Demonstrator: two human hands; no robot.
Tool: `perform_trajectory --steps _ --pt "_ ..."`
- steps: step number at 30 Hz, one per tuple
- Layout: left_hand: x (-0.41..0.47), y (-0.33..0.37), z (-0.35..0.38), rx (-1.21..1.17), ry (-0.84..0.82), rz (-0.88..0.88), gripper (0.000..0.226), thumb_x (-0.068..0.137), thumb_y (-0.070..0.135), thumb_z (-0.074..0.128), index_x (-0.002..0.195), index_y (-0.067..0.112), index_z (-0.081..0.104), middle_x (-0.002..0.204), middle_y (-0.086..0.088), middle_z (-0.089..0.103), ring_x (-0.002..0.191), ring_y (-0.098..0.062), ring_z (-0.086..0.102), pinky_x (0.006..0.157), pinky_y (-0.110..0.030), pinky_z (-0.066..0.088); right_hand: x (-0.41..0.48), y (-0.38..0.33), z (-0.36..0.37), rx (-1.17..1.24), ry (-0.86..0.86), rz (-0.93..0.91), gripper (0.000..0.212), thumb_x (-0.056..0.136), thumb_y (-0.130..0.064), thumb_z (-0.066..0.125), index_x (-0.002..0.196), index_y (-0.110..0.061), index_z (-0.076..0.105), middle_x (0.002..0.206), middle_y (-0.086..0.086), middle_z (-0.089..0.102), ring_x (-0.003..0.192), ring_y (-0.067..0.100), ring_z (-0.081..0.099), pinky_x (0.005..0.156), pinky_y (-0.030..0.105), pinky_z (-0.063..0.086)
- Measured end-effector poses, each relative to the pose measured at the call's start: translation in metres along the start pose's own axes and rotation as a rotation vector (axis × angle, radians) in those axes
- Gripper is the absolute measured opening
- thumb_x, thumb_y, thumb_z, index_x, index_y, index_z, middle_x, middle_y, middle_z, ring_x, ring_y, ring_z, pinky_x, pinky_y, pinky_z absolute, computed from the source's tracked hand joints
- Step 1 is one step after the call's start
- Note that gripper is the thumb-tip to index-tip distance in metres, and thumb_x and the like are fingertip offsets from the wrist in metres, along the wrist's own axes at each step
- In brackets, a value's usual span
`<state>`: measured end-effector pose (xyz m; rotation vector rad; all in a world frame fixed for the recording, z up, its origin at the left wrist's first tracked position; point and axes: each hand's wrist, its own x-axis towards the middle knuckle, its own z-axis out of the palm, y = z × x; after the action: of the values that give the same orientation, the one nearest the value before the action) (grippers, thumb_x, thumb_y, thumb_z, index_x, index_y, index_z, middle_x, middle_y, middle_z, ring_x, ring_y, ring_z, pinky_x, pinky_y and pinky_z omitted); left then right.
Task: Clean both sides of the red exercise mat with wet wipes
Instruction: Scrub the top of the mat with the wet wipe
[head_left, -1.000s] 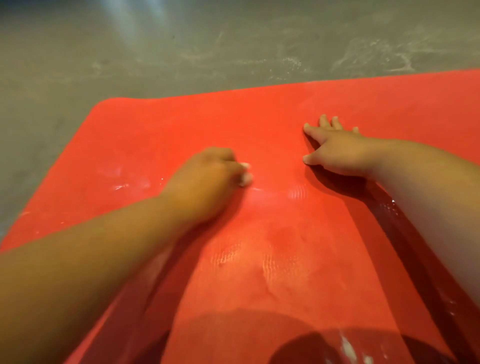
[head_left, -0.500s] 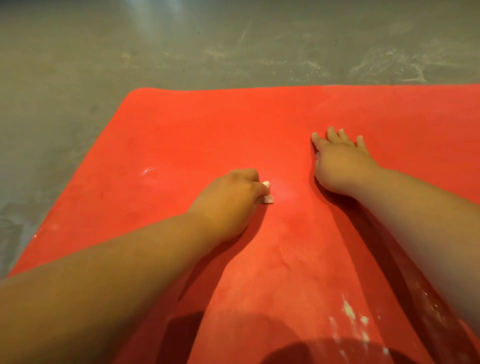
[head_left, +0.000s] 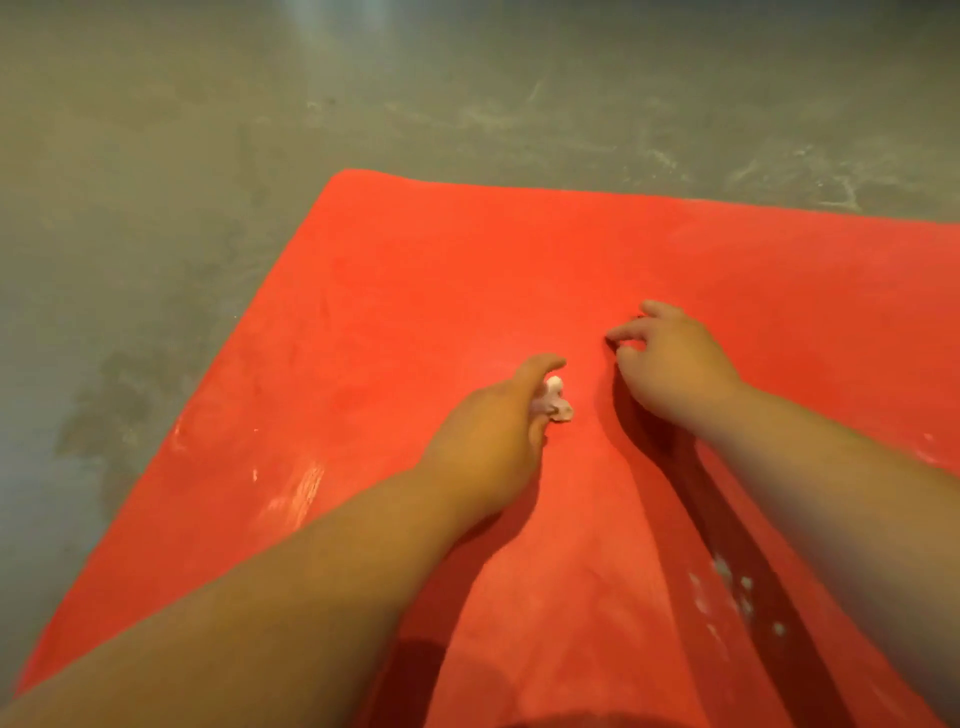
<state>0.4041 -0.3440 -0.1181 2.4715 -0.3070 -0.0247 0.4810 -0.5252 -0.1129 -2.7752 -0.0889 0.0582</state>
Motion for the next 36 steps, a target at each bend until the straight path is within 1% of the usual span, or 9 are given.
perform_trajectory --steps 4,7,11,15,19,26,28,31,36 --pt "-0.022 -0.011 -0.016 0.006 0.019 0.016 0.065 0.085 0.017 0.063 0.142 0.033 0.036 0.132 0.004 0.053 0.095 -0.014 0.057 0.088 -0.026 0.04 -0.044 -0.035 0.015 0.024 0.024 -0.141 0.025 0.089 -0.03 0.057 0.108 -0.021 0.07 0.135 0.01 0.049 0.124 0.027 0.045 0.104 0.03 0.032" --pt "-0.039 -0.04 -0.025 0.171 -0.004 -0.068 0.069 0.086 0.03 0.064 0.146 0.029 0.031 0.148 0.0 0.039 0.127 -0.019 0.045 0.106 -0.03 0.032 -0.07 -0.059 0.032 0.014 -0.002 -0.264 0.023 0.088 -0.031 0.059 0.105 -0.018 0.068 0.113 0.005 0.057 0.107 0.026 0.053 0.092 0.032 0.041" --pt "-0.062 -0.07 -0.026 0.5 -0.153 -0.292 0.082 0.082 0.074 0.014 0.153 0.034 0.005 0.162 0.001 -0.004 0.149 -0.021 -0.001 0.118 -0.044 0.006 -0.062 -0.065 0.041 -0.055 0.037 -0.331 0.024 0.091 -0.017 0.052 0.106 -0.012 0.07 0.109 0.009 0.059 0.106 0.029 0.052 0.091 0.033 0.039" --pt "-0.055 -0.072 -0.031 0.515 -0.311 -0.31 0.072 0.093 0.065 0.017 0.152 0.032 -0.01 0.159 0.001 -0.022 0.147 -0.021 -0.016 0.117 -0.047 -0.003 -0.033 -0.002 0.016 -0.205 0.186 0.002 0.024 0.086 -0.01 0.053 0.1 -0.007 0.073 0.106 0.015 0.058 0.102 0.035 0.052 0.09 0.033 0.04" --pt "-0.054 -0.071 -0.03 0.54 -0.318 -0.329 0.072 0.093 0.065 0.016 0.151 0.033 -0.013 0.158 0.002 -0.024 0.146 -0.021 -0.018 0.118 -0.047 -0.004 -0.042 0.002 0.011 -0.106 0.215 0.154 0.026 0.083 -0.007 0.053 0.1 -0.004 0.072 0.101 0.021 0.061 0.099 0.036 0.057 0.089 0.035 0.043" --pt "-0.051 -0.068 -0.03 0.543 -0.325 -0.342 0.072 0.093 0.065 0.017 0.151 0.034 -0.012 0.158 0.003 -0.024 0.146 -0.02 -0.018 0.118 -0.047 -0.003 -0.066 -0.057 0.025 -0.109 -0.07 -0.396 0.021 0.091 -0.017 0.051 0.102 -0.01 0.067 0.105 0.011 0.06 0.103 0.028 0.055 0.086 0.033 0.038" --pt "-0.051 -0.069 -0.029 0.548 -0.325 -0.341 0.072 0.093 0.065 0.017 0.151 0.034 -0.012 0.158 0.003 -0.024 0.146 -0.02 -0.018 0.118 -0.047 -0.004 -0.046 -0.019 0.008 -0.228 -0.028 -0.266 0.024 0.089 -0.015 0.051 0.102 -0.006 0.07 0.104 0.015 0.061 0.103 0.032 0.056 0.087 0.034 0.04" --pt "-0.052 -0.071 -0.029 0.55 -0.311 -0.343 0.072 0.093 0.065 0.017 0.151 0.035 -0.012 0.158 0.003 -0.024 0.146 -0.02 -0.017 0.118 -0.047 -0.003 -0.03 0.033 -0.009 -0.222 0.135 0.198 0.026 0.088 -0.016 0.054 0.101 0.0 0.071 0.105 0.024 0.065 0.1 0.036 0.062 0.085 0.038 0.048" --pt "-0.052 -0.069 -0.029 0.554 -0.322 -0.351 0.072 0.093 0.065 0.017 0.151 0.035 -0.012 0.158 0.004 -0.024 0.146 -0.02 -0.017 0.118 -0.047 -0.003 -0.063 -0.057 0.031 -0.044 0.051 -0.037 0.029 0.093 -0.022 0.048 0.102 -0.005 0.07 0.106 0.017 0.063 0.101 0.032 0.059 0.084 0.032 0.045"
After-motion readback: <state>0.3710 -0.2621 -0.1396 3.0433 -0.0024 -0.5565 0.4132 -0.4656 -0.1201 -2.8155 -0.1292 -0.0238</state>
